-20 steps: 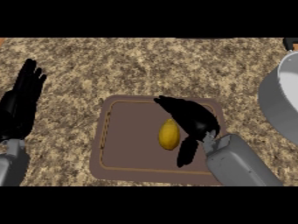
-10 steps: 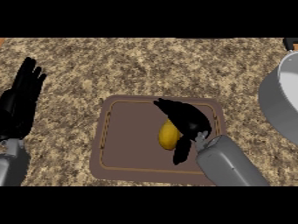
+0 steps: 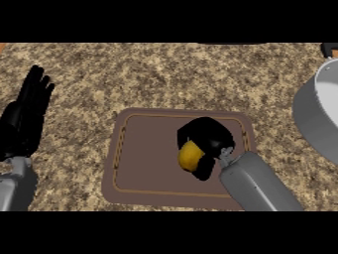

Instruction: Pick the lemon from the tray and place it in the pot

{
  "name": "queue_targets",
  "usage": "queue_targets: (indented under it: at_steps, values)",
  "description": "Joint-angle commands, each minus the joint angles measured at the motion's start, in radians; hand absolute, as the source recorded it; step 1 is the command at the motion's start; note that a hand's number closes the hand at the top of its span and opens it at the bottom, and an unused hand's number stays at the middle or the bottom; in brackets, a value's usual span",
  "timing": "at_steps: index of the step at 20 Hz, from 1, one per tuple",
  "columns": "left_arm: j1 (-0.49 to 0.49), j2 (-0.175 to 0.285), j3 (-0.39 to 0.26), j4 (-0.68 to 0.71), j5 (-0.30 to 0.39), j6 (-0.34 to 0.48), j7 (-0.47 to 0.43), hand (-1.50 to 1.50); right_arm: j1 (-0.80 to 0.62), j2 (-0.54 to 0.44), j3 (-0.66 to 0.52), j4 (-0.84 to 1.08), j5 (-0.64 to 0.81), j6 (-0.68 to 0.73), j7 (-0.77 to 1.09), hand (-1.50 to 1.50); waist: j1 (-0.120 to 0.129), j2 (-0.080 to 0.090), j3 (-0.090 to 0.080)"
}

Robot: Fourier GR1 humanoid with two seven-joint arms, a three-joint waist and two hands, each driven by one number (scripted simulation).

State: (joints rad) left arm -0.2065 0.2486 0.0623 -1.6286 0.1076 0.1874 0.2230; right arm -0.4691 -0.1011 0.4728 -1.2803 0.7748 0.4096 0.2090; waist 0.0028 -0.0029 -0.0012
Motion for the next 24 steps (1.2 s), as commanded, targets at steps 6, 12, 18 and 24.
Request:
queue_targets:
  at_steps: [6, 12, 18, 24]
  values:
    - [0.006, 0.007, 0.031, -0.071, -0.012, -0.024, 0.077, 0.0, 0.059, 0.062, 0.003, 0.001, 0.114, -0.03, -0.04, 1.5, 0.001, 0.002, 0.001]
    - [0.006, -0.025, 0.033, -0.006, -0.01, -0.008, 0.016, 0.0, 0.268, 0.099, 0.015, -0.281, 0.158, -0.103, 0.318, 1.5, -0.029, -0.004, 0.001]
    - [0.043, -0.039, 0.015, -0.03, -0.02, -0.017, 0.006, 0.0, 0.328, 0.101, 0.058, -0.58, 0.186, -0.173, 0.477, 1.5, -0.016, -0.004, 0.001]
    - [0.019, 0.001, 0.062, -0.007, 0.0, -0.035, 0.01, 0.0, 0.289, 0.101, -0.008, -0.822, 0.326, -0.323, 0.593, 1.5, -0.024, -0.006, 0.001]
